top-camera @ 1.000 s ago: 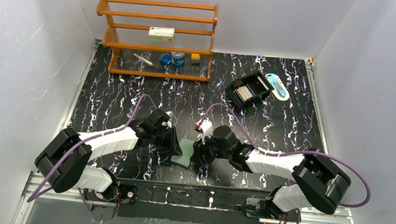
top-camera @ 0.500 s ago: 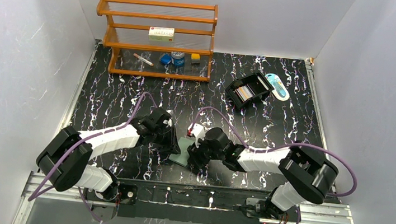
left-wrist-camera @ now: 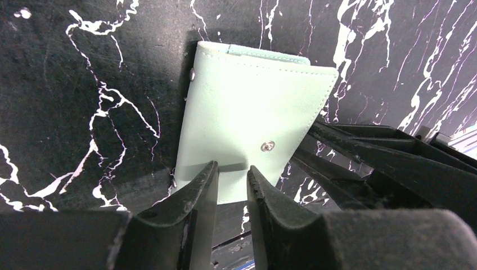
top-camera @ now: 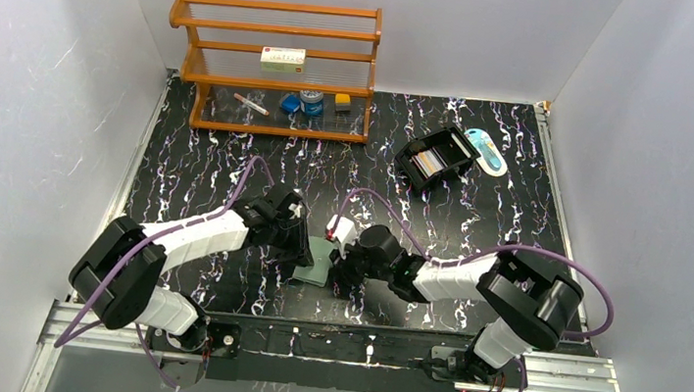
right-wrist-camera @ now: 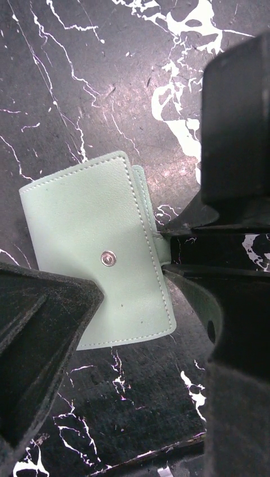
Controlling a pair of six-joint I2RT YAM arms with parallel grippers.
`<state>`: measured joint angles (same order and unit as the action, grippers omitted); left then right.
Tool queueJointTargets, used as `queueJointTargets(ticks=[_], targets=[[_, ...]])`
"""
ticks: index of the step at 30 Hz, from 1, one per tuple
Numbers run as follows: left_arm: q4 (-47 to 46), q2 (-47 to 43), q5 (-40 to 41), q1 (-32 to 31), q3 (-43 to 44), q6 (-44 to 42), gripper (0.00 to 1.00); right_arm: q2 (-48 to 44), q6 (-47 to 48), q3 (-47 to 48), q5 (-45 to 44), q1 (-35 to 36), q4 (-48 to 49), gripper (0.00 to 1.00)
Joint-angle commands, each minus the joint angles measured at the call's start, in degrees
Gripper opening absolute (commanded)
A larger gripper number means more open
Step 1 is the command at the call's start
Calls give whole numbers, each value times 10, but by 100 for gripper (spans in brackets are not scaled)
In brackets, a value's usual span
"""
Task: Put the credit cards into the card holder
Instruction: Close the card holder at the center of the board.
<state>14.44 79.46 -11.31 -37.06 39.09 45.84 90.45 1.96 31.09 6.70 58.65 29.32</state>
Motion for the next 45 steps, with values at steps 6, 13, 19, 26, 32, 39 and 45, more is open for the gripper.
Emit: queueJointTargets(ticks=[6,13,19,26,32,39,45], targets=[[112,5,62,9,33,-21,33,-69,-8,-42,2,4,114,0],[136,30,85,12,47,-31,33,-79,-45,-75,3,1,200,0],[132,38,83,13,50,-32,33,-63,-122,-92,11,-3,314,0],[133,33,69,13,52,-37,33,-63,-100,-85,-20,-2,281,0],[107,-37,9,8,67,-72,40,-123,-120,-63,-108,-4,99,24],[120,-37,8,-4,62,-52,45,-125,-367,-25,-142,-7,-5,47],[100,-34,5,-3,35,-30,45,-95,-511,-14,-137,-8,2,68]])
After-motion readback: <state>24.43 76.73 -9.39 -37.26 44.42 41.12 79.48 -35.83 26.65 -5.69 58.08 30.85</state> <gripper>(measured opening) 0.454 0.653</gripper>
